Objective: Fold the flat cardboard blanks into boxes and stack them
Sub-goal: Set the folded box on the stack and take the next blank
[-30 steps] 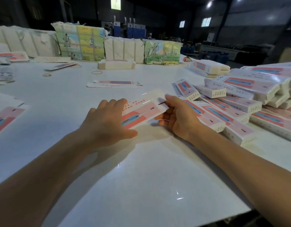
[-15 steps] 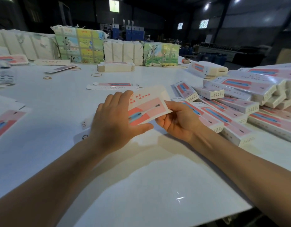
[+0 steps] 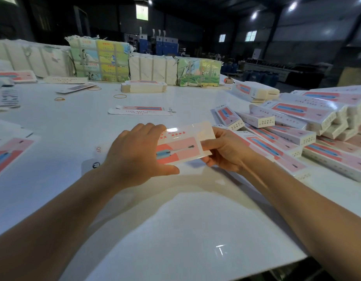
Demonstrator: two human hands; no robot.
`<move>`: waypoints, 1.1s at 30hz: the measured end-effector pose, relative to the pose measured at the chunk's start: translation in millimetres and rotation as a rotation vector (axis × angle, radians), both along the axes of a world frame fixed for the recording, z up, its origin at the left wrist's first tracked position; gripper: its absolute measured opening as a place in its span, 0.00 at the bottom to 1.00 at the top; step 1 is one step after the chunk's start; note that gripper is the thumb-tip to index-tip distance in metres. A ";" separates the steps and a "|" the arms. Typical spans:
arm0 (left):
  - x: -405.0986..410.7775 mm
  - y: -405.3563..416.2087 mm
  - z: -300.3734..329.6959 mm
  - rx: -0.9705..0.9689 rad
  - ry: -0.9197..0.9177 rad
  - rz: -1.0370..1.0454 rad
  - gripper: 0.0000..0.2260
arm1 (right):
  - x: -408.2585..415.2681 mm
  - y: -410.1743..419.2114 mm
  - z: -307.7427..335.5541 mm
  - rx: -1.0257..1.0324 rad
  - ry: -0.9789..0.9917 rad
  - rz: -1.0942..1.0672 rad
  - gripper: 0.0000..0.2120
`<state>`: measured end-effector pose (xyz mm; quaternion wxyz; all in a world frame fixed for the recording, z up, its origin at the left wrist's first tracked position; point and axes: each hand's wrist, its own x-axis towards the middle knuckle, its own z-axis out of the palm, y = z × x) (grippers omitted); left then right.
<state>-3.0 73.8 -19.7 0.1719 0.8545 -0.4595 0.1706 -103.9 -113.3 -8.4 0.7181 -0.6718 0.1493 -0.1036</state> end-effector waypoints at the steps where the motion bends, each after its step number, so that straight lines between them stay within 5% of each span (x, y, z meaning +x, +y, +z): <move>1: -0.3 -0.2 0.5 0.006 0.003 0.016 0.37 | 0.9 0.1 -0.7 -0.014 0.015 -0.027 0.12; 10: 5.0 -0.8 10.3 0.081 0.117 0.136 0.26 | 8.4 3.4 -11.2 0.087 0.068 -0.070 0.06; 13: 9.6 2.4 10.5 0.076 0.145 0.160 0.26 | 9.8 4.6 -10.4 0.051 -0.003 -0.235 0.05; 17: 16.6 5.9 8.8 0.064 0.159 0.215 0.26 | 5.1 5.6 -11.1 -0.414 -0.271 -0.513 0.07; 22: 9.9 0.8 6.0 0.078 0.107 0.243 0.26 | 8.6 30.3 -20.5 -0.707 -0.265 -0.375 0.09; 33: -0.4 -5.5 2.6 0.088 0.086 0.191 0.24 | 3.9 31.3 -17.8 -0.524 -0.248 -0.315 0.08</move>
